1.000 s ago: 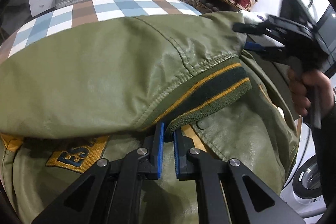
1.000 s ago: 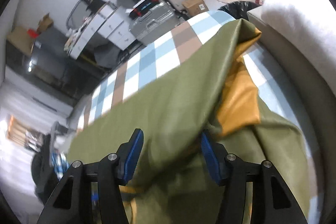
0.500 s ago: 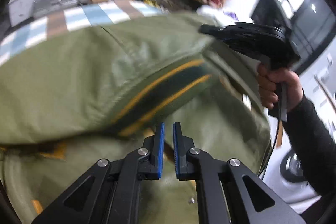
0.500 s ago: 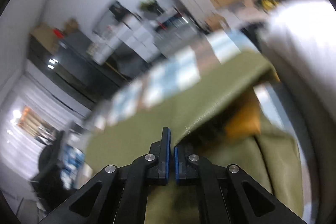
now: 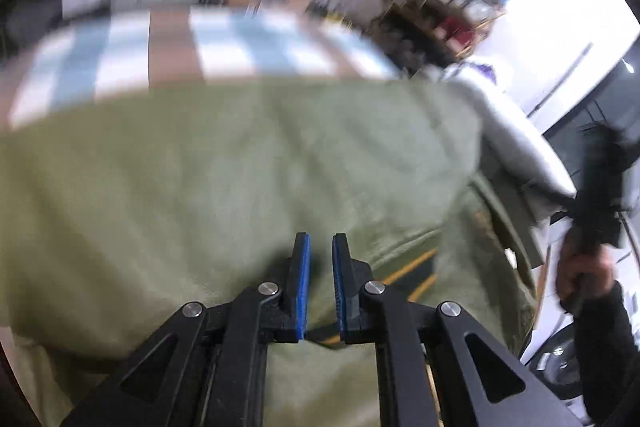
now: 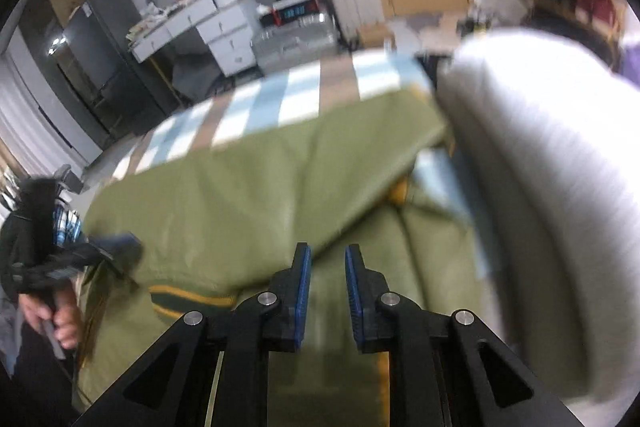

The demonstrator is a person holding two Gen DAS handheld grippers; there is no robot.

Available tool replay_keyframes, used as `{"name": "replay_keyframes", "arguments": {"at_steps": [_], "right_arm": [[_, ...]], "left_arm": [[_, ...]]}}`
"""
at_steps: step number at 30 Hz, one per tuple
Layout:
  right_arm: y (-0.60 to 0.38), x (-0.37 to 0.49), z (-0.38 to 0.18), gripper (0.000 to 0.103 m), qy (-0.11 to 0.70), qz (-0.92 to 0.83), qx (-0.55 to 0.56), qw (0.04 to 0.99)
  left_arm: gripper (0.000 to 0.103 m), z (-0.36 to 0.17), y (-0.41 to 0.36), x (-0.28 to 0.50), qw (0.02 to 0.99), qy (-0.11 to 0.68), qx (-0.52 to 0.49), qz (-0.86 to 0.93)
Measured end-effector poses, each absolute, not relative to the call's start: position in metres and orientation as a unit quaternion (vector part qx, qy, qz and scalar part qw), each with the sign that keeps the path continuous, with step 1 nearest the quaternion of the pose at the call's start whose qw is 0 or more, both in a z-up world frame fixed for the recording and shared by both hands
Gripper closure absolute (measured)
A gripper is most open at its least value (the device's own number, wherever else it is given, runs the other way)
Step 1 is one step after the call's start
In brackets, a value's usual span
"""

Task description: Fold large clothes

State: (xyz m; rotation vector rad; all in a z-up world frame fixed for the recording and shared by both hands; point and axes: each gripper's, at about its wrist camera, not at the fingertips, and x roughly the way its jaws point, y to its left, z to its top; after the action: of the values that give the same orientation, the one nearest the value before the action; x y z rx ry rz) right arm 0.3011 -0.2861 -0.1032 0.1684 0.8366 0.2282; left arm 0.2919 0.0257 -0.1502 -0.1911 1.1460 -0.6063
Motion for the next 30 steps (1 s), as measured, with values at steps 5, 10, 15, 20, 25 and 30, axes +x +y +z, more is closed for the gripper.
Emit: {"name": "replay_keyframes", "arguments": {"at_steps": [5,10,15,20,25,30], "right_arm": [[-0.269,0.340,-0.073,0.064,0.384,0.097,0.038,0.917],[-0.251,0.409,-0.119,0.062,0.444,0.052,-0.042,0.894],[-0.269,0.408,-0.165,0.063,0.451,0.061,-0.046,0.889],[-0.265,0.372,-0.141,0.062,0.416,0.064,0.006,0.907],[-0.253,0.319,-0.127,0.045,0.341,0.195,0.157,0.906],[-0.234,0.298,-0.162,0.042,0.327,0.261,0.201,0.886]], "left_arm": [[0.098,-0.173,0.030,0.287,0.783,0.546,-0.134,-0.266],[0.097,-0.164,0.034,0.278,0.771,0.565,-0.134,-0.263],[0.095,-0.116,0.075,0.259,0.820,0.528,-0.070,-0.208],[0.019,-0.085,0.155,0.265,0.888,0.455,-0.039,-0.053],[0.019,-0.108,0.202,0.309,0.855,0.509,-0.099,-0.016],[0.059,-0.138,0.203,0.330,0.814,0.555,-0.161,-0.058]]}}
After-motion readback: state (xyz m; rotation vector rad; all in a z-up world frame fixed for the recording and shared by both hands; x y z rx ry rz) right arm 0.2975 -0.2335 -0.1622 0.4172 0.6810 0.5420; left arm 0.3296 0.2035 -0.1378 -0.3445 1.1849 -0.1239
